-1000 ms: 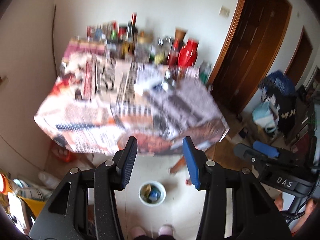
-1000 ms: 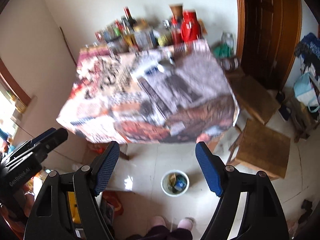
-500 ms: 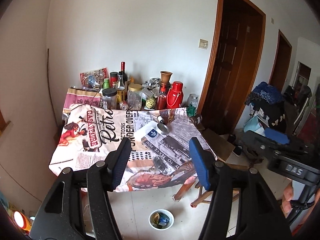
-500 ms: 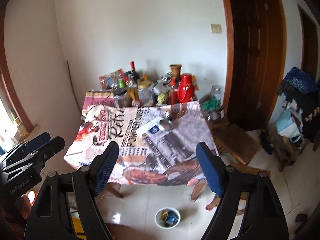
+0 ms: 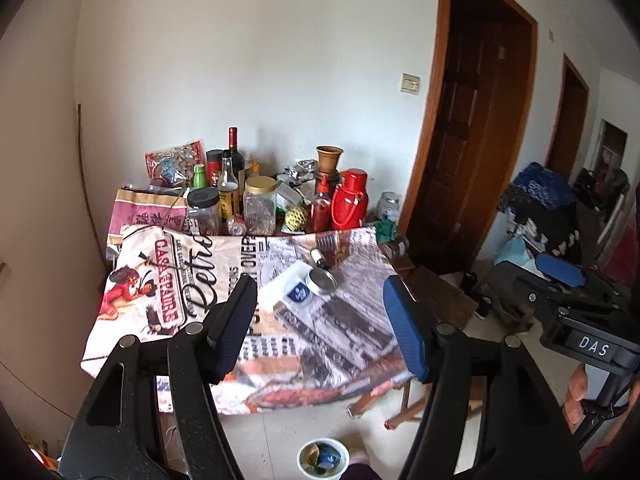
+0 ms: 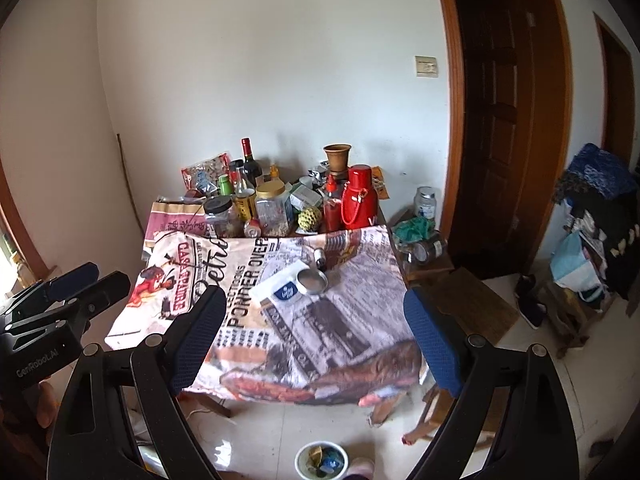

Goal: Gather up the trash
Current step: 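Move both tools back to the table toward the metal tin lid, then grasp the metal tin lid with the right tool while the left tool grasps the clear plastic cup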

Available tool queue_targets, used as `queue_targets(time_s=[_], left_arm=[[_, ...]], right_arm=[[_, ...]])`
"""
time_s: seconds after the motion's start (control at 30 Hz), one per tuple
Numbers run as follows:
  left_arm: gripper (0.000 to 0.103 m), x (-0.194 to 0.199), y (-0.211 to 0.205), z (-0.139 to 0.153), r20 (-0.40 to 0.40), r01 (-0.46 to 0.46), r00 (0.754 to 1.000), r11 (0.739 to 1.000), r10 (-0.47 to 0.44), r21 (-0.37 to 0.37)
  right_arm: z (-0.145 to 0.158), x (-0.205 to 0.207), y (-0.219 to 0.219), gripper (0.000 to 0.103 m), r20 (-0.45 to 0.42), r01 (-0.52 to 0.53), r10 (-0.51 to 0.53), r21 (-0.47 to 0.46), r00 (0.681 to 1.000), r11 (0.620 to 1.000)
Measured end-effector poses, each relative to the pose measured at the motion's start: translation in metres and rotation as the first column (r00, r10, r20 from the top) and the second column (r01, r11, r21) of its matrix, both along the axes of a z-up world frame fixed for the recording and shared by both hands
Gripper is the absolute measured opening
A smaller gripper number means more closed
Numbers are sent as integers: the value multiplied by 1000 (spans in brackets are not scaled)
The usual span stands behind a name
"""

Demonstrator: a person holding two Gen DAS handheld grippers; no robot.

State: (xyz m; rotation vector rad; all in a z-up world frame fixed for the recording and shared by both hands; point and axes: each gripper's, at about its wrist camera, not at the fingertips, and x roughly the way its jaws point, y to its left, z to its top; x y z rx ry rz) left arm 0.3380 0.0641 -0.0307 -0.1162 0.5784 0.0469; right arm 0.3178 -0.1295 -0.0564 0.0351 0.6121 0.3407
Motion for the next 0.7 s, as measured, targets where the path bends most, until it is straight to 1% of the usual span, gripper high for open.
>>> queue_targets(time_s=[0.1, 0.23, 0.33, 0.4, 0.53, 0.7], left_arm=[[64, 33, -3, 2, -17, -26, 1000, 999, 26, -20], [65, 77, -10, 7, -6, -85, 996, 996, 85, -36], [65, 106, -13, 3, -19, -114, 993, 992, 113, -50], [65, 123, -14, -4, -32, -132, 991, 990, 130, -47], [65, 150, -9, -24, -97, -167, 982, 986, 164, -24], [65, 180, 17, -53, -175, -206, 965, 978, 197, -33]], right_arm=[[3, 33, -5, 89, -8, -27, 27, -2, 1000, 1000], [10, 73, -14, 89, -5, -75, 75, 2, 997, 997], [11, 106, -21, 89, -4, -110, 110, -4, 994, 994], [7, 122, -23, 89, -14, -125, 125, 0, 992, 992], [-14, 155, -21, 89, -72, -153, 153, 9, 986, 988], [-52, 192, -7, 89, -201, -179, 180, 26, 963, 984]])
